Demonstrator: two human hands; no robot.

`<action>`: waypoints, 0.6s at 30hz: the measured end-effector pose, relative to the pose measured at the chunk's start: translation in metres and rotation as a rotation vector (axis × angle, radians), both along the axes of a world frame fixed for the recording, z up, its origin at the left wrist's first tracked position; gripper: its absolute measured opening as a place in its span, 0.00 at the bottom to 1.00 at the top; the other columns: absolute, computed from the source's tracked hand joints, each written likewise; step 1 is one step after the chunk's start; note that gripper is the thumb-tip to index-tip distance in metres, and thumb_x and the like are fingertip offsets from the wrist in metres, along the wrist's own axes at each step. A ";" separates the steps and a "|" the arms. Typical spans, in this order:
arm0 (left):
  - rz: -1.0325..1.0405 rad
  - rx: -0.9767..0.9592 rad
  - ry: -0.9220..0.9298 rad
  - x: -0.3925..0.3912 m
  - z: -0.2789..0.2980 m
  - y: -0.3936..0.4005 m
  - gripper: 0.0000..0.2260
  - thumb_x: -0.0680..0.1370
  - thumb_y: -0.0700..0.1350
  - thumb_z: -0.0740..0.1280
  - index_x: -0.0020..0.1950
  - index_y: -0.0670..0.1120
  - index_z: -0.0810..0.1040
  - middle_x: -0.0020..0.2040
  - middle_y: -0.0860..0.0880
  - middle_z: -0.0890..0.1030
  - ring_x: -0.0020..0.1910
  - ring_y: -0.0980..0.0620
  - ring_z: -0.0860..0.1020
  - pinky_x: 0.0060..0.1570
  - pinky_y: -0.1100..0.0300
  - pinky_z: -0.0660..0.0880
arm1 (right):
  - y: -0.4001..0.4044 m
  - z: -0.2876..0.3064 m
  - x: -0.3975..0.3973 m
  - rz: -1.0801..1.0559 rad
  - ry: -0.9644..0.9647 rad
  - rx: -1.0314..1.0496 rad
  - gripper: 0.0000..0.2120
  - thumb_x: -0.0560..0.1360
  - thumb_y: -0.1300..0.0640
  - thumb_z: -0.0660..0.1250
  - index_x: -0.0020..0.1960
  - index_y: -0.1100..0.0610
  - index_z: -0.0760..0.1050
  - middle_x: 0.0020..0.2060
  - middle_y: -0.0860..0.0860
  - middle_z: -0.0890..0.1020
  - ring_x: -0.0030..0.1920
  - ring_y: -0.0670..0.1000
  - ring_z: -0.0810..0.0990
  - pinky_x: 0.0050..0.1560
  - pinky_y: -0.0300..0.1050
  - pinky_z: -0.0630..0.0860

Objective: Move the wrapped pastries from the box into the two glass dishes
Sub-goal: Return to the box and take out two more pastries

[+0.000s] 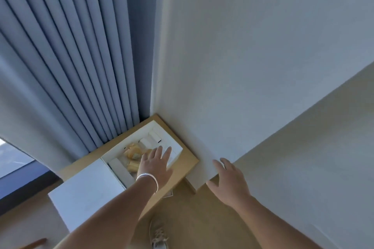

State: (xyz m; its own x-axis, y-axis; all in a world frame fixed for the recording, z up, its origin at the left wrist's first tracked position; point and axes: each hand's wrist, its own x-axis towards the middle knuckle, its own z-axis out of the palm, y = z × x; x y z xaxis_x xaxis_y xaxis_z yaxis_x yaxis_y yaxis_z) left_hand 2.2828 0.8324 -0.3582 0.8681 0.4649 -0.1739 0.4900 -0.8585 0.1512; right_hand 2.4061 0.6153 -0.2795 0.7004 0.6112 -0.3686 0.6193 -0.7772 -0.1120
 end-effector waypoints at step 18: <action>0.582 -0.123 0.140 -0.086 -0.017 0.087 0.33 0.79 0.62 0.52 0.78 0.52 0.42 0.79 0.45 0.52 0.77 0.45 0.52 0.74 0.45 0.52 | 0.203 -0.045 0.030 0.577 0.108 -0.053 0.35 0.75 0.38 0.61 0.77 0.47 0.54 0.77 0.49 0.56 0.73 0.55 0.62 0.70 0.51 0.63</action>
